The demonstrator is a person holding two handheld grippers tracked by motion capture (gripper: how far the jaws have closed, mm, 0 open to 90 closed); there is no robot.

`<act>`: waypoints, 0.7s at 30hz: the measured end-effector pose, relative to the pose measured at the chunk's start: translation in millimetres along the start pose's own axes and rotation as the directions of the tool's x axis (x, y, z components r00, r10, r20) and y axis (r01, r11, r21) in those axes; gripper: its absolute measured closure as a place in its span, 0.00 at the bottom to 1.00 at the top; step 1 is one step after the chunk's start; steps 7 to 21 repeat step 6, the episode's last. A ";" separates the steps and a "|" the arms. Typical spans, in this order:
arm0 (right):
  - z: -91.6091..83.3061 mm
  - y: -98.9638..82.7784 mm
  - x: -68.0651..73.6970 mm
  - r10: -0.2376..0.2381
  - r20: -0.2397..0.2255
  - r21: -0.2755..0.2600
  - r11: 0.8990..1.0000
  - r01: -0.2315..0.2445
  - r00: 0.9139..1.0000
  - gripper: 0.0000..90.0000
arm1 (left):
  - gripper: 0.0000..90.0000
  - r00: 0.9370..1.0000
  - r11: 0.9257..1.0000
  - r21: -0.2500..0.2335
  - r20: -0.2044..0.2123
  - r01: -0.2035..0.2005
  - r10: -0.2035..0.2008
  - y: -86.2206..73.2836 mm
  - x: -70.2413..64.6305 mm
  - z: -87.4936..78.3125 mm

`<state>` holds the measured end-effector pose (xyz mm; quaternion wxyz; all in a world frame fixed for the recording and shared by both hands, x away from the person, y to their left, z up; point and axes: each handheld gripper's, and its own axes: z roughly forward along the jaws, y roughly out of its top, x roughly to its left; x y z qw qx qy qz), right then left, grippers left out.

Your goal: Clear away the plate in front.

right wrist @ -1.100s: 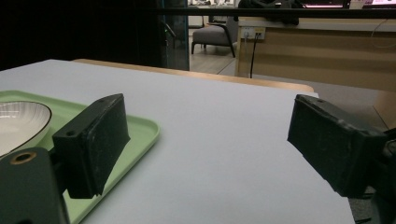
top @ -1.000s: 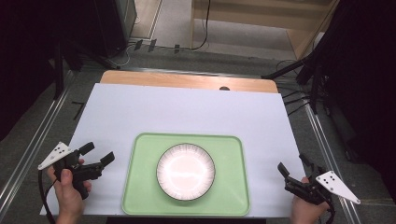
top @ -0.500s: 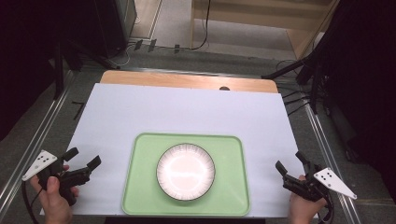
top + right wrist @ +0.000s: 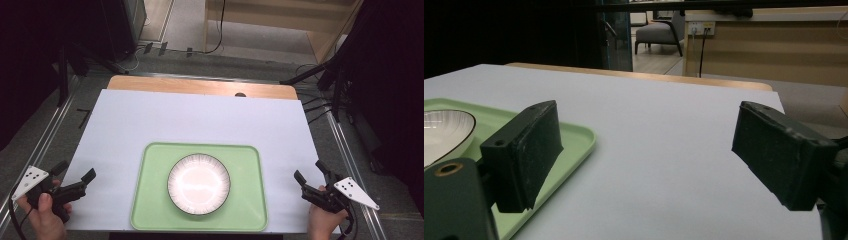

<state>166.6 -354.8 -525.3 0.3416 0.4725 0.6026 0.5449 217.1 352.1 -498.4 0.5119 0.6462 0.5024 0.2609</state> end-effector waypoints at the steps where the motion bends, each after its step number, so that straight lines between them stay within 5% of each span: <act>1: -0.1 0.0 0.1 0.000 0.000 0.001 1.000 0.000 1.000 0.14 | 0.00 1.000 1.000 0.005 -0.002 -0.005 0.005 -0.1 -0.9 0.7; 21: -0.5 -0.2 -0.3 0.001 0.001 -0.002 1.000 -0.001 1.000 0.14 | 0.00 1.000 1.000 0.023 0.006 -0.018 0.018 -0.7 -4.4 4.6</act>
